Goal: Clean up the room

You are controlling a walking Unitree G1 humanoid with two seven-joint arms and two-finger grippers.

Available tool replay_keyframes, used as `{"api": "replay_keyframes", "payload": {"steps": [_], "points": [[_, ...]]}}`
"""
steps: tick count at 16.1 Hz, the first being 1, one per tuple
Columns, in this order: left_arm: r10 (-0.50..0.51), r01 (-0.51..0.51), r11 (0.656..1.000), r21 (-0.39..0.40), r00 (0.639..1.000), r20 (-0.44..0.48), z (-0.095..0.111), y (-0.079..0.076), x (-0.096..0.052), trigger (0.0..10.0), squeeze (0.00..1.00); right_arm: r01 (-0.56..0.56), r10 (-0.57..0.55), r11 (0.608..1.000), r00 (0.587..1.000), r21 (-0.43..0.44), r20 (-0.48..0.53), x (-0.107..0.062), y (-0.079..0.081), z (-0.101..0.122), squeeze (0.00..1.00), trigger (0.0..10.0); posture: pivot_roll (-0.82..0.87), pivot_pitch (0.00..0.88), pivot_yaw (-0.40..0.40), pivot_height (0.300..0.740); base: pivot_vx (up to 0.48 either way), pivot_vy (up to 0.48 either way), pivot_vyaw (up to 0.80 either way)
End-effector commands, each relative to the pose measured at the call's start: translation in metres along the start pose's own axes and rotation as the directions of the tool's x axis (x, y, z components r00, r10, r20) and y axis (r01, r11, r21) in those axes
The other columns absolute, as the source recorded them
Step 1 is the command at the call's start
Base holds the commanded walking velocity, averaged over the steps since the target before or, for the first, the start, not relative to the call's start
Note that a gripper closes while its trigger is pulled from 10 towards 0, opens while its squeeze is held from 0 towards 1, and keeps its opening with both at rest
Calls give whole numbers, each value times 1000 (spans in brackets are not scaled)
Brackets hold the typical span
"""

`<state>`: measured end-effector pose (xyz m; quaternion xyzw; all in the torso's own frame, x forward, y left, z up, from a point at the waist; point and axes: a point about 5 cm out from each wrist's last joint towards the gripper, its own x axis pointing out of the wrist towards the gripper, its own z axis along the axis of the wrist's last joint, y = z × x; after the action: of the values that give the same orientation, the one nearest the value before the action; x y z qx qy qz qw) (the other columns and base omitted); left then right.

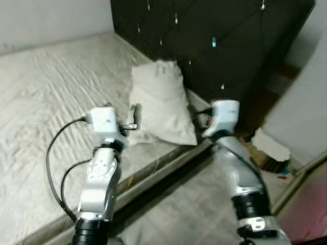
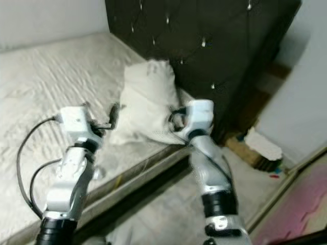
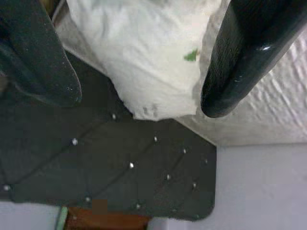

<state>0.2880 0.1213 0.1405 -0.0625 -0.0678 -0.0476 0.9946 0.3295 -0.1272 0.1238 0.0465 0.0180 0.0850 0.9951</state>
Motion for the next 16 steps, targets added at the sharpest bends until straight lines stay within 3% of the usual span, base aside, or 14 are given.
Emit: {"api": "replay_keyframes", "payload": {"steps": [1, 3, 6, 8, 9, 13, 14, 16], "points": [[47, -47, 999, 15, 999, 16, 3, 12, 0, 10000, 0, -62, 62, 998, 998, 8, 29, 6, 19, 8, 0, 10000, 137, 0, -79, 740, 296, 0, 0], [94, -95, 995, 42, 995, 20, 3, 16, 0, 10000, 0, -66, 65, 998, 997, 12, 29, 6, 20, 8, 0, 10000, 138, 0, -80, 740, 144, 0, 0], [157, -155, 987, 35, 985, -67, -2, 16, -2, 10000, 0, -75, 75, 997, 997, 13, 30, 6, 20, 7, 0, 10000, 137, 0, -78, 740, 0, 0, 0], [52, -52, 999, 7, 997, -58, -1, 13, -2, 10000, 0, -83, 83, 997, 996, -3, 34, 5, 22, 7, 0, 10000, 136, 0, -73, 740, 0, 0, 800], [105, -101, 993, 67, 993, -52, -1, 18, -3, 10000, 0, -83, 83, 997, 996, 1, 33, 5, 22, 7, 0, 10000, 135, 0, -70, 740, 0, 0, 800], [96, -94, 994, 55, 995, -31, 0, 13, -1, 10000, 0, -60, 60, 998, 998, 22, 24, 5, 20, 2, 0, 10000, 139, 0, -49, 740, 0, 0, 800], [115, -111, 990, 92, 993, -39, -4, 11, 1, 10000, 0, -52, 52, 998, 999, 35, 17, 5, 20, -1, 0, 10000, 139, 0, -47, 740, 0, 0, 800], [23, -19, 998, 53, 998, -66, -7, 5, 1, 10000, 0, -49, 48, 998, 999, 41, 15, 7, 23, -2, 0, 10000, 136, 0, -40, 740, 0, 0, 800]]}}
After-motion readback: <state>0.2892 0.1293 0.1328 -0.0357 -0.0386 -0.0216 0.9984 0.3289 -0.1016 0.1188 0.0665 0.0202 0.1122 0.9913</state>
